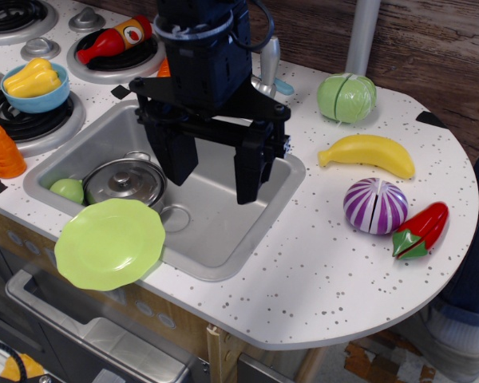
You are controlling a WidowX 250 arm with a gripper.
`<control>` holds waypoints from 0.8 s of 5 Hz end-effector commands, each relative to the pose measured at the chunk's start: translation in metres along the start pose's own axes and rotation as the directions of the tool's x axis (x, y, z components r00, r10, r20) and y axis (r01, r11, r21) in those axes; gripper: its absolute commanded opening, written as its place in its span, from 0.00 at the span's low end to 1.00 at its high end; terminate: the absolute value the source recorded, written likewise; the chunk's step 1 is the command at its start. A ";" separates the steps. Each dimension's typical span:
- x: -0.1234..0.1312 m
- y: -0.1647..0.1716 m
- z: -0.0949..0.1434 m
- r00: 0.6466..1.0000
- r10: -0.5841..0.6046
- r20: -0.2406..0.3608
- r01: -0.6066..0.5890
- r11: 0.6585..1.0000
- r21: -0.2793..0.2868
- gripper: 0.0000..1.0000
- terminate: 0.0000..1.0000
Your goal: Put banana on plate
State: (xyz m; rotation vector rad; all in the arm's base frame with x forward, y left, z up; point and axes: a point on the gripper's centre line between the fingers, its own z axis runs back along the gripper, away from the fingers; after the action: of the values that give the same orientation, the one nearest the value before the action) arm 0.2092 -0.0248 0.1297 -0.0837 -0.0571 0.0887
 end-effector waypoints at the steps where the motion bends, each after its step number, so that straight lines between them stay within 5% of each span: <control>1: 0.000 0.000 0.000 1.000 0.000 0.000 0.000 1.000 0.000 1.00 0.00; 2: 0.019 -0.010 0.004 0.992 -0.130 0.006 0.130 0.991 -0.032 1.00 0.00; 4: 0.064 -0.041 0.017 0.921 -0.385 0.059 0.381 0.922 0.069 1.00 0.00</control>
State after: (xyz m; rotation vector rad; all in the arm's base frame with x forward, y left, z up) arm 0.2861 -0.0645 0.1410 0.0063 -0.1272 -0.3118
